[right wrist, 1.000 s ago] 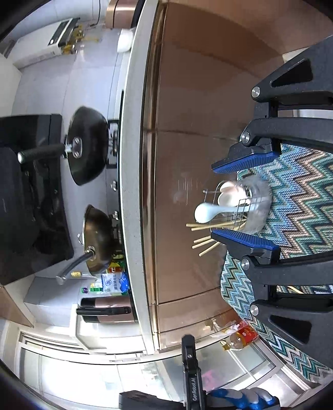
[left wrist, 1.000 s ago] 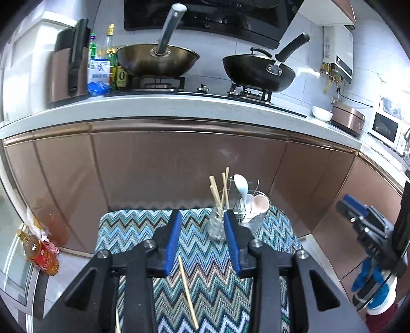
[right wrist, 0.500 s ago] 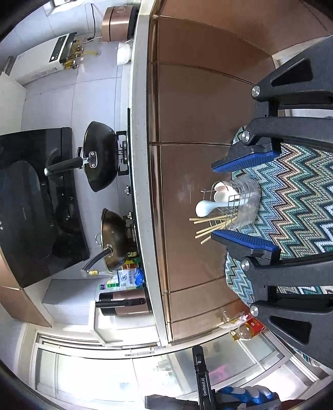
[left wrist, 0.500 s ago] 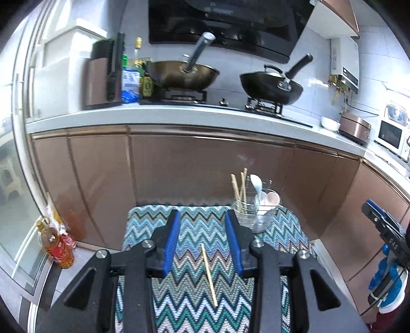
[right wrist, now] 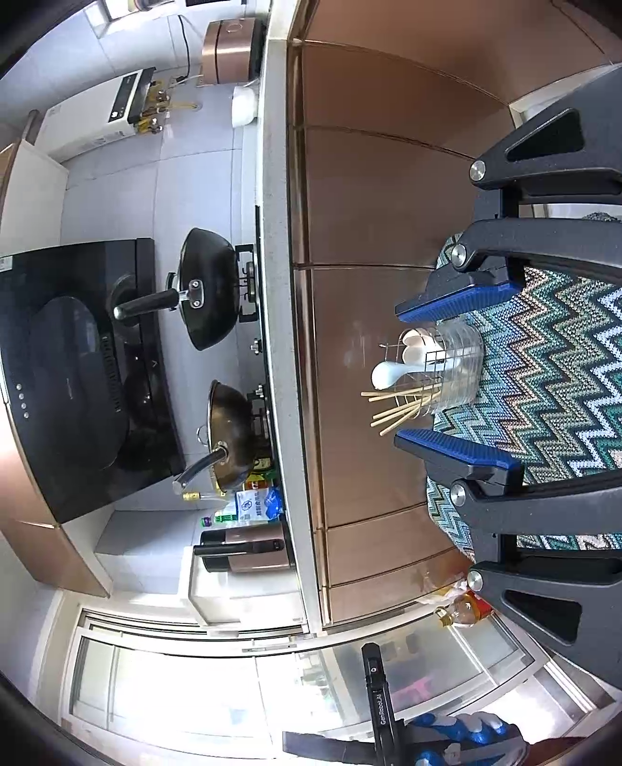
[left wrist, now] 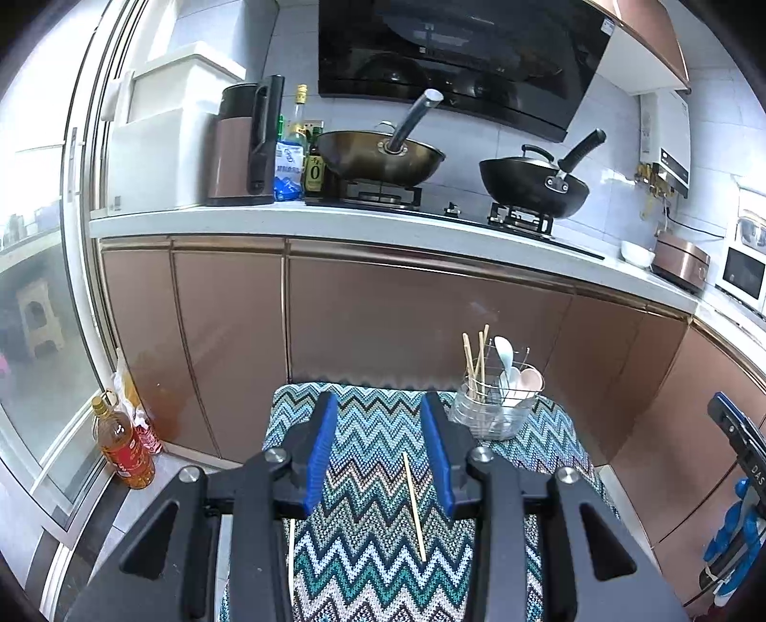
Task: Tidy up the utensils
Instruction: 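Move both open grippers back over the remaining chopsticks on the cloth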
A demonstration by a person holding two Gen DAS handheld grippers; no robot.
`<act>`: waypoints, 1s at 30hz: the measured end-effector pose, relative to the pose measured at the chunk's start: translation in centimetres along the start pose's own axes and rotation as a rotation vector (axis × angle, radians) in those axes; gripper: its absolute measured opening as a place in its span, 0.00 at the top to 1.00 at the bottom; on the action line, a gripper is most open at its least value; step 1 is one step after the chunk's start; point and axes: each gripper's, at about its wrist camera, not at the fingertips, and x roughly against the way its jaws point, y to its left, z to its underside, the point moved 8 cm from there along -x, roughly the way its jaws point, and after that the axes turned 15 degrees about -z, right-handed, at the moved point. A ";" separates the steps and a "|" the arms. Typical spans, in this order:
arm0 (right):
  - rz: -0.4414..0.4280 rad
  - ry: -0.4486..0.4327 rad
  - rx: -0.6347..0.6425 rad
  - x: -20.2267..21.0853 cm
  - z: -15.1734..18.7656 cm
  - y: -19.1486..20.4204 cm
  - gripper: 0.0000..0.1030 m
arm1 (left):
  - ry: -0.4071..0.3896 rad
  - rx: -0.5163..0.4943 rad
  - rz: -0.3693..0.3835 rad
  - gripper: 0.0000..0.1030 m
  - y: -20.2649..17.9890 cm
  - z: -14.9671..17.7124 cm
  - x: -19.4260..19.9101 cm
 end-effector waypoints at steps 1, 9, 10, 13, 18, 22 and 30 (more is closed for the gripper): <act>0.002 -0.004 0.002 0.3 -0.1 0.0 0.55 | 0.000 0.004 -0.001 0.67 0.2 0.0 0.1; 0.011 -0.028 -0.006 1.5 -0.4 -0.5 0.55 | -0.001 0.038 -0.034 0.66 1.9 0.3 0.5; 0.012 -0.026 -0.008 1.5 -0.3 -0.6 0.55 | -0.001 0.043 -0.040 0.66 2.1 0.3 0.5; 0.016 -0.020 -0.016 1.3 -0.1 -0.9 0.55 | -0.001 0.052 -0.052 0.66 2.7 0.4 0.4; 0.014 -0.012 -0.030 0.7 0.3 -1.4 0.55 | -0.001 0.062 -0.083 0.65 3.6 0.6 0.0; 0.009 -0.005 -0.036 0.2 0.5 -1.6 0.55 | 0.002 0.067 -0.105 0.65 4.2 0.7 -0.6; -0.003 0.033 -0.046 -1.7 1.5 -1.8 0.55 | 0.042 0.059 -0.124 0.65 4.6 1.8 -2.8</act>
